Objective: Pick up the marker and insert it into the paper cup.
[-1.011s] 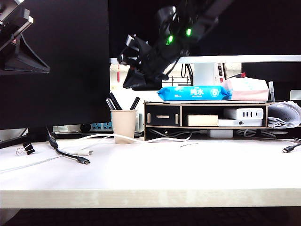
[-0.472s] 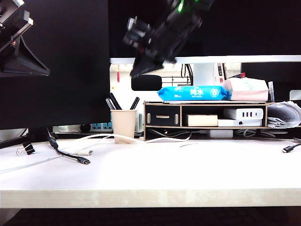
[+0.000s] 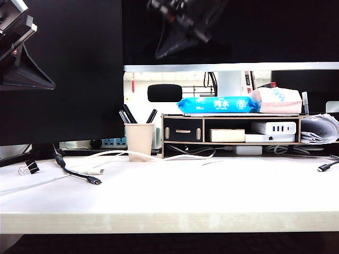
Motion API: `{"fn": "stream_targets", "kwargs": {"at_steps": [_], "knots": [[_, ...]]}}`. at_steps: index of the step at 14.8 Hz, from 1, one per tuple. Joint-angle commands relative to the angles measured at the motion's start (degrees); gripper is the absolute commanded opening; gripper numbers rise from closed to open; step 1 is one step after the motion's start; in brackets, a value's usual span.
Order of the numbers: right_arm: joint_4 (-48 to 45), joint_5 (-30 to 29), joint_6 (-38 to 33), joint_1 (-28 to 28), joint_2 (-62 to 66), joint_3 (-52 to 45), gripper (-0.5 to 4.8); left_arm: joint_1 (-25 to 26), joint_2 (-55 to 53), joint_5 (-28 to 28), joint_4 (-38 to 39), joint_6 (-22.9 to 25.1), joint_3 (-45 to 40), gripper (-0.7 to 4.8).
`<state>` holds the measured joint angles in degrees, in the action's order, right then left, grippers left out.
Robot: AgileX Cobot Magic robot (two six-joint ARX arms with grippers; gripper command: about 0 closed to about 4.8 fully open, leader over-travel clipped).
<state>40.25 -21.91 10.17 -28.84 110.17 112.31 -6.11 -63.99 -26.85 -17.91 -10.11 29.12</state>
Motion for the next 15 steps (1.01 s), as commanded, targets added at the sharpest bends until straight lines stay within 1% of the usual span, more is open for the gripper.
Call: {"fn": "stream_targets", "kwargs": {"at_steps": [1,5,9,11,14,15], "knots": [[3.3,-0.3,0.9,-0.2,-3.1,0.1,-0.01,0.0,0.2,-0.2,0.0,0.0,0.2,-0.05],[7.5,0.0,1.0,-0.2,-8.9,0.1,-0.02,0.0,0.2,0.3,-0.1,0.2,0.2,-0.05],[9.0,0.8,0.3,-0.2,-15.0,0.0,-0.02,0.0,0.2,0.2,0.0,0.2,0.2,-0.05],[12.4,1.4,0.3,-0.2,-18.2,0.0,-0.02,0.0,0.2,0.2,0.2,0.2,0.2,-0.05],[11.7,3.1,-0.3,-0.2,-25.6,-6.3,-0.02,0.0,0.2,0.2,0.2,0.2,0.2,-0.05],[10.0,3.5,-1.2,-0.2,-30.1,-11.7,-0.02,0.0,0.2,0.2,0.2,0.2,0.2,-0.05]]}}
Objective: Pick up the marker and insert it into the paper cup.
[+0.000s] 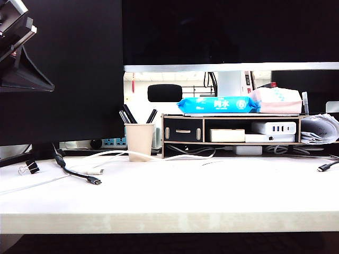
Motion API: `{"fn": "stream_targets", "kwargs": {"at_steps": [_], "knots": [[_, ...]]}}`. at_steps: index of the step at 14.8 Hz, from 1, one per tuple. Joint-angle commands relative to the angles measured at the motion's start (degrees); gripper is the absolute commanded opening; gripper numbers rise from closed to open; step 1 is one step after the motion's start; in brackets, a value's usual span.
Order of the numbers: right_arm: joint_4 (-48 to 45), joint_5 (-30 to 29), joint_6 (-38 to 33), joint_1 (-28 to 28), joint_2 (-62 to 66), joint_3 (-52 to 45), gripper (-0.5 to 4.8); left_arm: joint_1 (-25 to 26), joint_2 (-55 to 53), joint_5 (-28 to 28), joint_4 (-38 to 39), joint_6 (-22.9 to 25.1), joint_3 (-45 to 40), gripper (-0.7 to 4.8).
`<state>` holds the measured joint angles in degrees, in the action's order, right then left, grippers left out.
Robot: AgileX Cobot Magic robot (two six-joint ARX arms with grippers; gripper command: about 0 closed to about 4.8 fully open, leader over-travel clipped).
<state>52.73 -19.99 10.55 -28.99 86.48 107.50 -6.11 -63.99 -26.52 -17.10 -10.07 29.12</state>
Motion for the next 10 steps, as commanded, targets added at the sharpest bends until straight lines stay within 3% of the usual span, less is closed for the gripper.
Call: {"fn": "stream_targets", "kwargs": {"at_steps": [1,6,10], "knots": [[-4.6,2.2,-2.0,-0.1,-9.7,-11.1,-0.02,0.0,0.2,-0.1,-0.6,0.2,0.2,-0.05],[-17.7,2.4,-8.8,-0.1,-27.3,-31.2,-0.02,0.0,0.2,-0.1,-0.6,0.2,0.2,-0.05],[-20.7,8.6,-12.1,0.0,-40.3,-41.9,-0.02,0.0,0.2,-0.3,-0.5,0.2,0.2,-0.05]]}}
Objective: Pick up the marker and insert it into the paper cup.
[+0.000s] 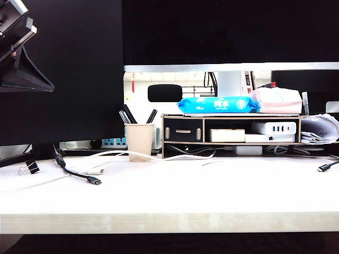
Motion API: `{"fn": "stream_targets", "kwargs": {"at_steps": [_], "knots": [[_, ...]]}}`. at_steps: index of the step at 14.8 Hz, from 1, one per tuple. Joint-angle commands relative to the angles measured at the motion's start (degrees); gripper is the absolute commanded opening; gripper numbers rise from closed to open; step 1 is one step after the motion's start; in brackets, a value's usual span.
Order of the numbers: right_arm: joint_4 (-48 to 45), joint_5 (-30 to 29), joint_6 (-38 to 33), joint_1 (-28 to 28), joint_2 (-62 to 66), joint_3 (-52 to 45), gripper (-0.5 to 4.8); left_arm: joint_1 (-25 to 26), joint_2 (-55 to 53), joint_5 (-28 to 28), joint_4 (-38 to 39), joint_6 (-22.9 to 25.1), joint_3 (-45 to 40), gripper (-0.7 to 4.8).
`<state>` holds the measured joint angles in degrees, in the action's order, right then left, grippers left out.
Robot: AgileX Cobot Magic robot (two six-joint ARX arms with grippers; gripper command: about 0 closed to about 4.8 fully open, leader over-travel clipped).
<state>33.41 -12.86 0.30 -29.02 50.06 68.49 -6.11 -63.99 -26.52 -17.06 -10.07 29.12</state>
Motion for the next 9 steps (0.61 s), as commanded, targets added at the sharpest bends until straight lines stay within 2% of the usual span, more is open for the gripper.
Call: {"fn": "stream_targets", "kwargs": {"at_steps": [1,2,6,8,9], "knots": [[-1.4,1.8,-1.9,0.0,-7.1,-5.1,-0.02,0.0,0.2,-0.3,-0.6,-0.1,0.2,-0.05],[-2.1,5.3,-5.0,0.0,-17.0,-13.0,-0.02,0.0,0.2,-0.3,-0.5,-0.1,0.2,-0.05],[-2.1,13.3,-8.1,0.1,-32.4,-23.0,-0.01,0.0,0.3,-0.8,-0.1,-1.5,0.2,-0.05],[-2.0,16.0,-8.1,0.1,-40.2,-26.6,-0.01,0.0,2.0,-7.4,-0.1,0.9,0.2,-0.05],[-1.9,16.0,-8.1,0.1,-42.1,-27.4,-0.01,0.0,3.2,-8.7,-0.1,1.1,0.1,-0.05]]}}
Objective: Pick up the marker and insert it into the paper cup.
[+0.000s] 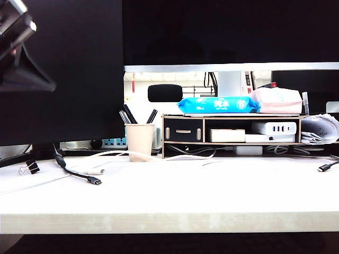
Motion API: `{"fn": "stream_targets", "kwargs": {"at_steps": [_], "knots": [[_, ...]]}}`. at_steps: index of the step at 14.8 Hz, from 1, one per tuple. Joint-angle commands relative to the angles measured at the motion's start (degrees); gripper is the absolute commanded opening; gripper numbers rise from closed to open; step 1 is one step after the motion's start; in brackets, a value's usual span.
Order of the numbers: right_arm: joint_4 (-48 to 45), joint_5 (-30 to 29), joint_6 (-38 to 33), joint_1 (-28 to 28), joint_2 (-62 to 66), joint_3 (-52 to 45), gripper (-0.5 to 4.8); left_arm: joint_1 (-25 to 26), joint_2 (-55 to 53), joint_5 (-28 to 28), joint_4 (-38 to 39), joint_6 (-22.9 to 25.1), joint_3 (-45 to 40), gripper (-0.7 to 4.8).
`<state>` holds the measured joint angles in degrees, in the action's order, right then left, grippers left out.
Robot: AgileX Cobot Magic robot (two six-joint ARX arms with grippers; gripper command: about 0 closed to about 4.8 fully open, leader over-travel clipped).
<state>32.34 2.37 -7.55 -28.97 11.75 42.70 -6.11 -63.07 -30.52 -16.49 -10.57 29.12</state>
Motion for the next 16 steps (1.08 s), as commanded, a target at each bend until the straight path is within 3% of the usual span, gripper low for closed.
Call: {"fn": "stream_targets", "kwargs": {"at_steps": [1,6,8,11,16], "knots": [[-0.6,0.7,-0.2,0.1,-6.5,-2.9,-0.01,0.0,4.9,-5.7,-0.7,1.6,0.1,-0.05],[3.0,2.0,-0.2,0.1,-11.5,-6.8,-0.01,0.0,26.6,-4.6,5.3,1.6,0.1,-0.05],[3.0,2.0,0.0,0.1,-11.5,-7.6,-0.01,0.0,37.0,0.7,11.8,1.6,0.1,-0.05],[0.9,0.1,-0.5,0.1,-11.5,-10.8,-0.01,0.0,45.7,3.7,17.4,2.6,0.1,-0.05],[-8.0,-2.5,-1.9,0.0,-11.5,-19.6,-0.01,0.0,50.4,3.7,26.3,0.7,0.1,-0.05]]}}
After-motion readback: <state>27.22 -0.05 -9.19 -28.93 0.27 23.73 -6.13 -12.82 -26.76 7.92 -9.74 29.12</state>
